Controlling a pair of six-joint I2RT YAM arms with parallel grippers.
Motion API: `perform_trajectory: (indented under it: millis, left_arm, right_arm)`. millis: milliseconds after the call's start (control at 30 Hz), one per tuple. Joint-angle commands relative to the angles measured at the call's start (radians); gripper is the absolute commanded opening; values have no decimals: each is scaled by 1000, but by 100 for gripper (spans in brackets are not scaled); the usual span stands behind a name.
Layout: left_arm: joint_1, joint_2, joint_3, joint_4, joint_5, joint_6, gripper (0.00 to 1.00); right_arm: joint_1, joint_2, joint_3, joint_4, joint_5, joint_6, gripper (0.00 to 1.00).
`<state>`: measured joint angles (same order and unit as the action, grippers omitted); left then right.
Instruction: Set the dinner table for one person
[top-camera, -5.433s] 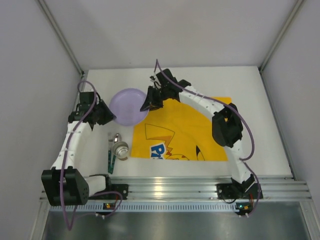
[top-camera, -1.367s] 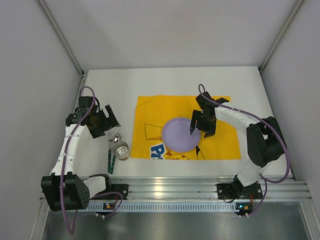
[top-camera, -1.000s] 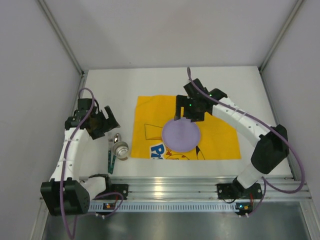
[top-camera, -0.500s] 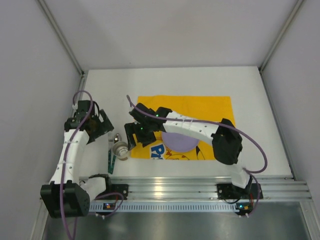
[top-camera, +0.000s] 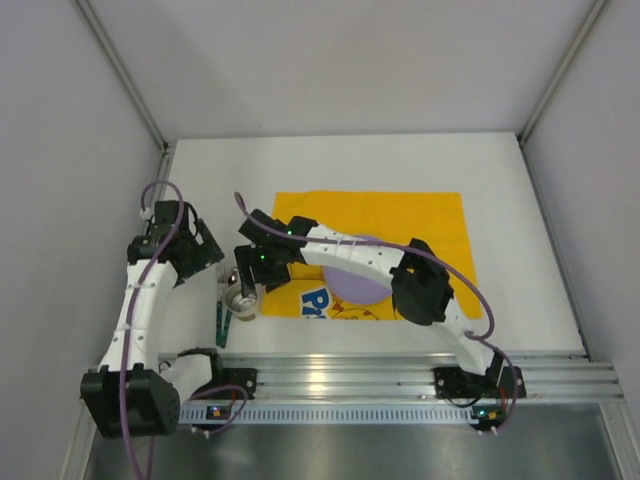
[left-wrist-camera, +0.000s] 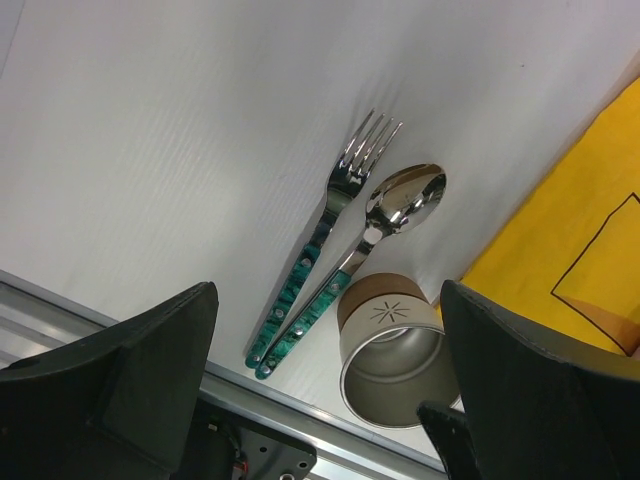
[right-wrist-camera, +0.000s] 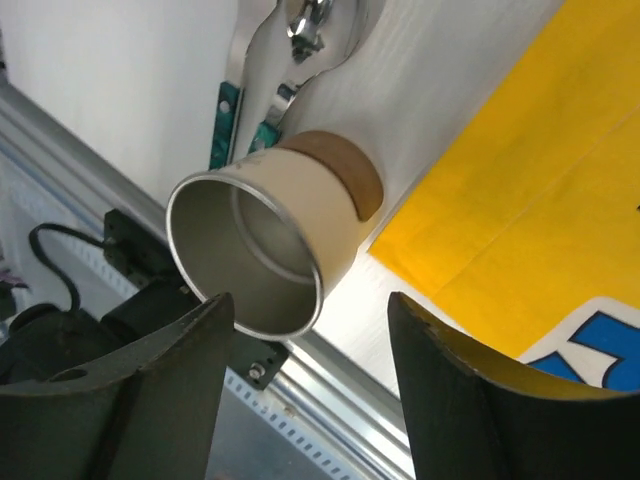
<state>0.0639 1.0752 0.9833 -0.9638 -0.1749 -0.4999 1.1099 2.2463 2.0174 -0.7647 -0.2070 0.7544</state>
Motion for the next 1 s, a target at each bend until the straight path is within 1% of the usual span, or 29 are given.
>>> perform_trajectory:
  millis: [0,33,67,133,167,233,267,300,367,467,500,567,600,633,667,700,733,767,800,833,867,967]
  left_arm:
    - [5,-9,52,-4,-29,-3,98]
    - [5,-8,55,-6,-34,-2,98]
    - [5,-6,57,-6,-34,0,98]
    - [4,-3,57,-4,-34,1,98]
    - [5,0,57,-1,-32,1,98]
    - [5,2,57,-1,-37,1,98]
    - [5,3,58,-1,-40,1,98]
    - [5,5,63,-1,-41,3,98]
    - [5,6,67,-9,-63,6,98]
    - [2,12,90,-33,-113,32,98]
    - [2,15,98,-38,-126,34,98]
    - [2,9,94,-39,-117,37,98]
    - [2,3,74,-29,-77,44,98]
    - [2,2,62,-10,-52,46,98]
    - [2,8,54,3,-20,56,97]
    - [2,15,32,14,42,57,97]
    - [2,22,17,20,82,55,96]
    - [1,44,-3,28,119,49,96]
    - [1,57,-39,39,170,40,94]
    - [-4,68,-57,46,204,32,93]
    - [-13,83,-66,53,210,26,92]
    - [-22,123,-57,56,224,-26,92]
  right_arm:
    - [21,67,112,-85,104,-1,62]
    - [21,81,128,-102,121,-13,60]
    - [24,91,151,-111,124,-16,50]
    - [24,117,168,-122,126,-21,37]
    - [25,127,178,-127,121,-20,26]
    - [25,142,202,-139,118,-20,14]
    - [22,142,211,-142,118,-20,4]
    - [19,134,225,-145,119,-20,0]
    - [10,110,225,-147,130,-17,0]
    - [-44,14,186,-156,162,-20,0]
    - [-59,-57,163,-157,176,-21,0]
    - [-105,-140,103,-160,204,-33,0]
    - [-166,-225,34,-163,239,-41,0]
    - [-201,-269,-3,-165,254,-64,0]
    - [-290,-308,-75,-173,279,-78,0]
    - [-342,-383,-110,-176,290,-108,0]
    - [-398,-414,-146,-177,296,-128,0]
    - [-512,-441,-201,-182,296,-145,0]
    - [-571,-479,-224,-185,294,-182,0]
    - [-626,-491,-242,-183,282,-202,0]
    - [-724,-501,-270,-183,278,-219,0]
    - [-840,-505,-289,-183,273,-280,0]
